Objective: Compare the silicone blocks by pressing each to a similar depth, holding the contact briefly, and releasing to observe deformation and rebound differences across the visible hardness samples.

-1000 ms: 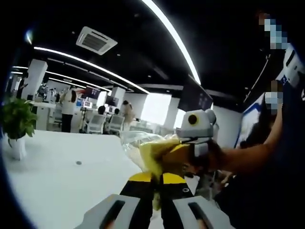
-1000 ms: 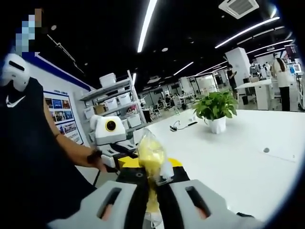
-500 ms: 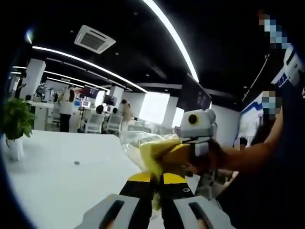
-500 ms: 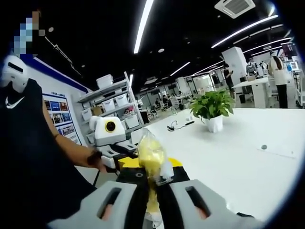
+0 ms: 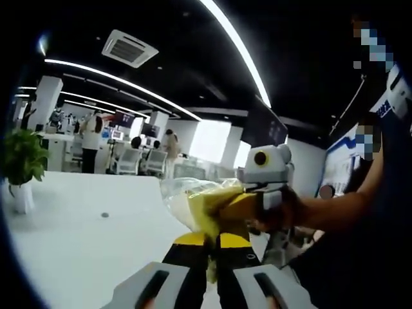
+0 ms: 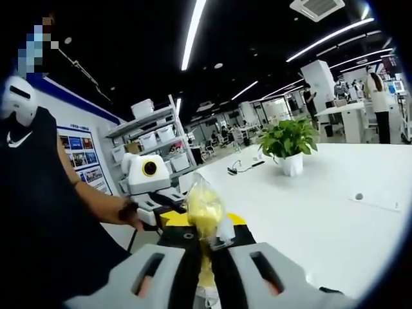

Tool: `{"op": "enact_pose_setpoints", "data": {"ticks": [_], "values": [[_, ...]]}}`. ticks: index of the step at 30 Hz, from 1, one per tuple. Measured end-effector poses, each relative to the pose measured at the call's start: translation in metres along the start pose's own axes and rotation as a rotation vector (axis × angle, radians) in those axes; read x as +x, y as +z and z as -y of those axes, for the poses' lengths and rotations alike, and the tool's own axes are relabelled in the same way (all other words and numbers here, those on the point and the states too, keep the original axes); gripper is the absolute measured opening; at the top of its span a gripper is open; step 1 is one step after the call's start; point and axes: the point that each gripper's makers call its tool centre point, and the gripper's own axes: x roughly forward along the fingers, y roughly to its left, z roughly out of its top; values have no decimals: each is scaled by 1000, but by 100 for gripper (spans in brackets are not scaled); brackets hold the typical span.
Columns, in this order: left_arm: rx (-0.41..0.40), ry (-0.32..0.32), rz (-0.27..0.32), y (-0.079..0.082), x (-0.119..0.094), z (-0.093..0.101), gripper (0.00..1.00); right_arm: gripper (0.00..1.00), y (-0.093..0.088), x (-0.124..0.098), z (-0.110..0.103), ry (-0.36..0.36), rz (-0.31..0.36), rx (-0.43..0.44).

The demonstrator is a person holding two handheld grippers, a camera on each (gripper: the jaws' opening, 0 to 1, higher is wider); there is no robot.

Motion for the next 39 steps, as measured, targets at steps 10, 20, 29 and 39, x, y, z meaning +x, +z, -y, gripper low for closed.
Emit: {"op": "enact_pose_setpoints", "data": {"ticks": [10, 20, 29, 39], "values": [[-20, -1, 11, 1, 7, -3, 0, 0, 1, -2, 8, -22, -16, 3], [-27, -18, 12, 8, 9, -7, 0, 3, 9, -4, 10, 3, 49, 32], [-42, -12, 62, 23, 8, -10, 0, 97, 29, -2, 27, -121, 133, -70], [-26, 8, 52, 28, -1, -13, 0, 97, 25, -28, 41, -202, 132, -42]]}}
